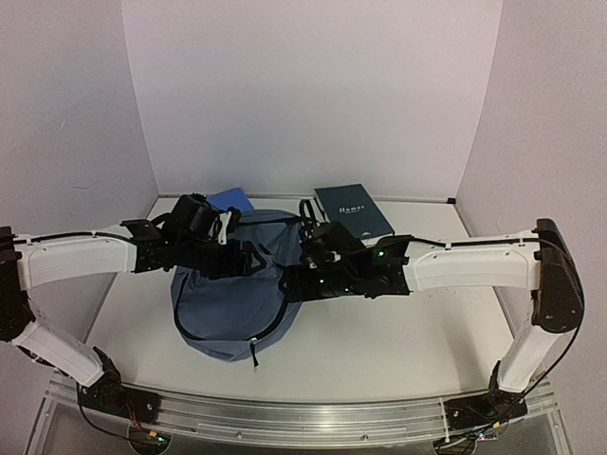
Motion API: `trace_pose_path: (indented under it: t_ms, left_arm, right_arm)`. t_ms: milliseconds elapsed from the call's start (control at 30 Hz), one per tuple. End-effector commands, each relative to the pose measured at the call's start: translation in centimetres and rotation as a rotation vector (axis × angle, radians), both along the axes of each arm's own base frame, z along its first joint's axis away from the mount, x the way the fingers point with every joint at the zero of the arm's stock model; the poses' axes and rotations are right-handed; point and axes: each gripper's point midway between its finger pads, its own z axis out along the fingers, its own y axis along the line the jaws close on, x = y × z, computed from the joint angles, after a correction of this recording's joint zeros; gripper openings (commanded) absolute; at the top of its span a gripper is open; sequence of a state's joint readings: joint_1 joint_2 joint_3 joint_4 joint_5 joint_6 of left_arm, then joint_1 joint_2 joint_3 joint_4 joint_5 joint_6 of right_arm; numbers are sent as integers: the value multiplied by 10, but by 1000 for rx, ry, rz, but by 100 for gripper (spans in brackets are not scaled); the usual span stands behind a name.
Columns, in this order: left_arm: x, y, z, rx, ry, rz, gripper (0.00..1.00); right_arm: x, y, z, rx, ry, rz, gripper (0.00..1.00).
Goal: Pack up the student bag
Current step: Unzip the student bag at the center of the board.
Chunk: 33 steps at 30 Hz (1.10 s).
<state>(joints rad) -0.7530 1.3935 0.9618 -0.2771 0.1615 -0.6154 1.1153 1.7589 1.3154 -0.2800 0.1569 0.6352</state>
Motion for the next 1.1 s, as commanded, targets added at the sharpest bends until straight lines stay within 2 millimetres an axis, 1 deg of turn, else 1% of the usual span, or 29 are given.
trace_pose_path:
  t_ms: [0,167,233,300,400,500,533,633,733,767,867,933,1067]
  left_arm:
    - [-43,15,-19,77,121,63,72]
    - [-88,18,-33,45,267,114,68]
    - [-108,13,-35,38,332,117,67]
    - [-128,5,-37,36,376,105,66]
    - [-154,-10,-42,27,435,72,66]
    - [-171,-17,-53,33,494,64,66]
    - [-175,-17,-58,36,512,66,66]
    - [-184,-14,-72,25,575,95,65]
    - [-187,-9,-80,48,584,114,64]
    - [-187,-8,-82,61,584,116,64]
    - [-186,-14,-86,52,581,102,62]
    - [-185,-19,-88,37,576,96,59]
    - [-180,-17,-94,39,562,124,54]
  right_arm:
    - [-15,11,-25,36,120,-32,75]
    - [-21,22,-48,78,212,-53,71]
    - [-23,30,-54,106,240,-50,69]
    - [-22,37,-55,132,255,-46,65]
    - [-22,45,-55,159,268,-43,49]
    - [-21,51,-54,178,275,-42,33]
    - [-22,53,-53,184,278,-37,28]
    - [-22,55,-52,189,278,-31,22]
    - [-21,55,-50,191,272,-33,20]
    - [-21,55,-50,191,271,-33,18]
    - [-20,57,-49,194,271,-30,14]
    - [-20,58,-49,195,270,-30,13]
    - [-19,57,-46,200,265,-34,12]
